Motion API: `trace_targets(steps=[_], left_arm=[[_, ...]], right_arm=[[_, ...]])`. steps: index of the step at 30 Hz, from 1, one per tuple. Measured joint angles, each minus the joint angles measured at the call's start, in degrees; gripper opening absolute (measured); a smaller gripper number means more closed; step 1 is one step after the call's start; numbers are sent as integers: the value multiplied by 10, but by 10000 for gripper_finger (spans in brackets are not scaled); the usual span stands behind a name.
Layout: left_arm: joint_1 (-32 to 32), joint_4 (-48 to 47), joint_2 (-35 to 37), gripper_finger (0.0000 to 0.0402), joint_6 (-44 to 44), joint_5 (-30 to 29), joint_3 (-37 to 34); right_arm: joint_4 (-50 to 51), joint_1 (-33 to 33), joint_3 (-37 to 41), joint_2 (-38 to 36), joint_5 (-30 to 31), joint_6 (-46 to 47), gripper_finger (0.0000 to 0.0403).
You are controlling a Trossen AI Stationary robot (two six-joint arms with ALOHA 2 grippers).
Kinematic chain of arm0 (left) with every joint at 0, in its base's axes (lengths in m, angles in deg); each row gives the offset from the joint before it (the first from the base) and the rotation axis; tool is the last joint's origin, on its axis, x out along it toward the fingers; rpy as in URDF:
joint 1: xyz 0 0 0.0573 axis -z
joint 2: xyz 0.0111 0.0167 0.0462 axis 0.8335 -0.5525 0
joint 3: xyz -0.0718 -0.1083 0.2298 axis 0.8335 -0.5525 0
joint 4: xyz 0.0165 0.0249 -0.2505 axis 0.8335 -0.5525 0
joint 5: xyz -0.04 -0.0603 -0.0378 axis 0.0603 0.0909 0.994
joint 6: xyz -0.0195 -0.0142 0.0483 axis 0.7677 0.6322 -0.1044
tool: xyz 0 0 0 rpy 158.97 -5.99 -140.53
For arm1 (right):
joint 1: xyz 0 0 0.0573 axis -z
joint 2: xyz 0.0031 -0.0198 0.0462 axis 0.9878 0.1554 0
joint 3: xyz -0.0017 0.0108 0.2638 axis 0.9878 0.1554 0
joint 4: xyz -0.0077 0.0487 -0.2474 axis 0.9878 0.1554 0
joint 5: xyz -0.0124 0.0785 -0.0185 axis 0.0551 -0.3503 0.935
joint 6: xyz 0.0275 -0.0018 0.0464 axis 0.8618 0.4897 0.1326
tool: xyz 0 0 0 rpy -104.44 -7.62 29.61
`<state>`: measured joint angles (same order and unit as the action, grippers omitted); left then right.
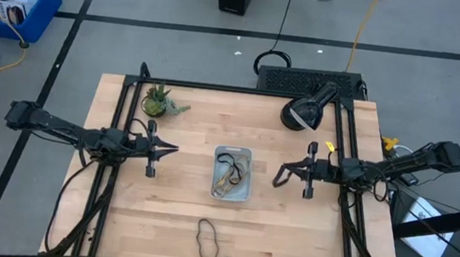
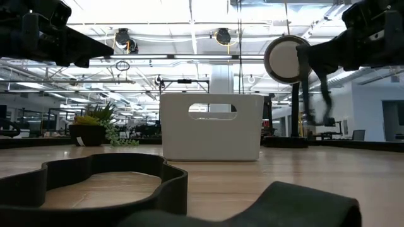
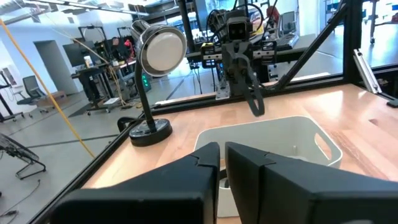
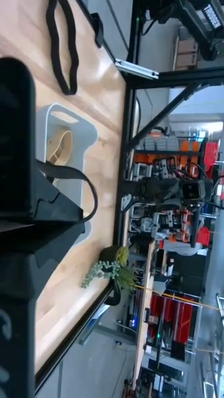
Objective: Pick and place rubber bands into bin
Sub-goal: Put the right black rubber band into the bin
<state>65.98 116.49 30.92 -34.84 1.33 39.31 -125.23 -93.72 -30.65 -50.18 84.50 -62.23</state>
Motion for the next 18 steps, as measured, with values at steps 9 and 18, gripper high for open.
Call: trace_targets(steps=[9, 18], left_arm=[[0, 0, 0, 32, 0, 0, 0], [0, 5, 0, 31, -10, 0, 0]], right_arm=[[-47, 0, -5, 9, -1, 11, 0], [-5, 5, -135, 137, -7, -26, 0]])
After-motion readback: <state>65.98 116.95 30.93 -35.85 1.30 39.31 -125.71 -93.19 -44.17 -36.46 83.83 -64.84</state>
